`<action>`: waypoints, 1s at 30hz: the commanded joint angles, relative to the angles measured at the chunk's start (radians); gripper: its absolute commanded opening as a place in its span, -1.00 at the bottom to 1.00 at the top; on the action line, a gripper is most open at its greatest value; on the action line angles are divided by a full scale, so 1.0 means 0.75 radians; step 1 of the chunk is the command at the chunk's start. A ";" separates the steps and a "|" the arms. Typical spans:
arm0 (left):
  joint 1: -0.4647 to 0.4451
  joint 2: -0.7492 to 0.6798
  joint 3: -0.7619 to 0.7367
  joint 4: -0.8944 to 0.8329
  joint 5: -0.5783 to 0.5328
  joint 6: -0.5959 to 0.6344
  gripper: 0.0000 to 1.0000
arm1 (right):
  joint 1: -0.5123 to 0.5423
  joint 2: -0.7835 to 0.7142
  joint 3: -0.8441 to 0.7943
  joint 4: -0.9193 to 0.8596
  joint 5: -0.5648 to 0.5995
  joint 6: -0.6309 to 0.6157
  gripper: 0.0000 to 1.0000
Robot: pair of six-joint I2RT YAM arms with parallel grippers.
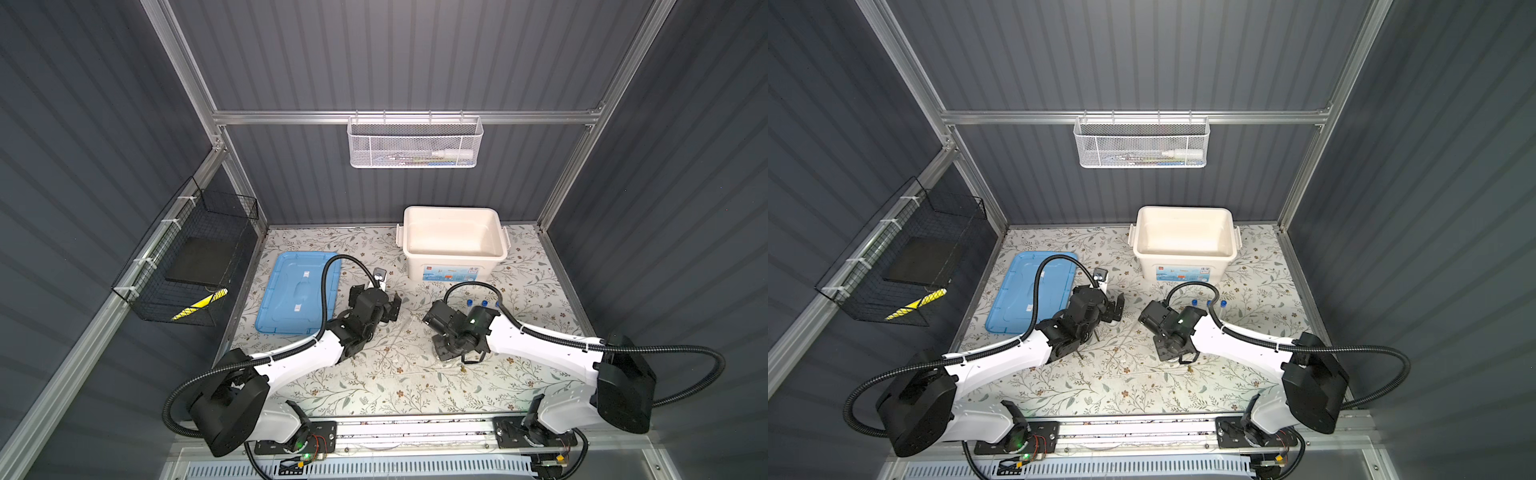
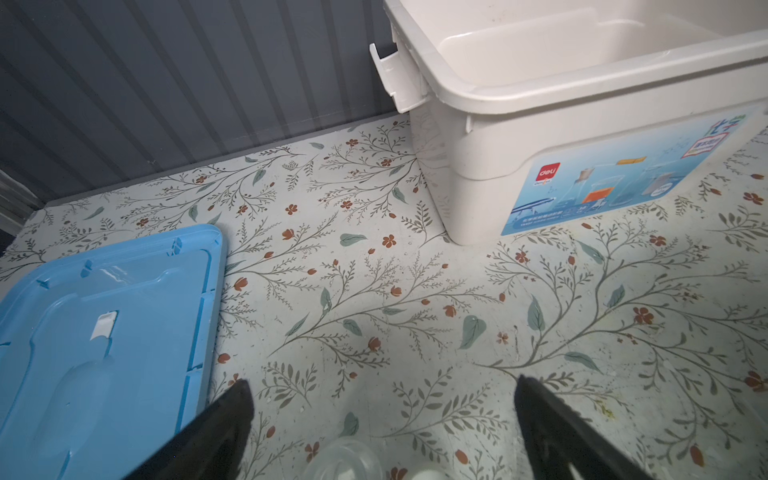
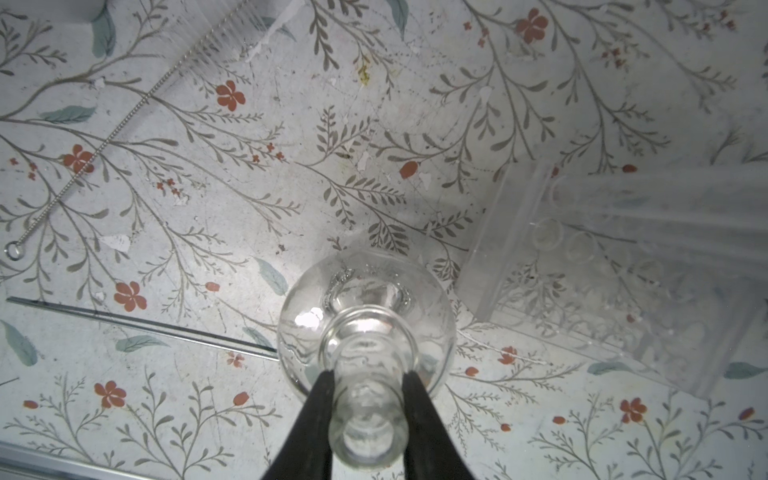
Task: Organize the chemistry lab equipment
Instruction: 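Carry the flask over the bin while the left gripper reaches its rim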
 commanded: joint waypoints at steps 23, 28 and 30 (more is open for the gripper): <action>0.251 0.228 0.609 -0.291 0.305 0.009 0.99 | -0.157 0.130 0.528 -0.120 -0.063 -0.214 -0.65; 0.327 0.473 0.976 -0.502 0.518 0.044 0.98 | -0.227 0.150 0.655 -0.137 -0.106 -0.275 -0.65; 0.339 0.587 1.126 -0.593 0.571 0.069 0.94 | -0.257 0.164 0.718 -0.162 -0.115 -0.301 -0.65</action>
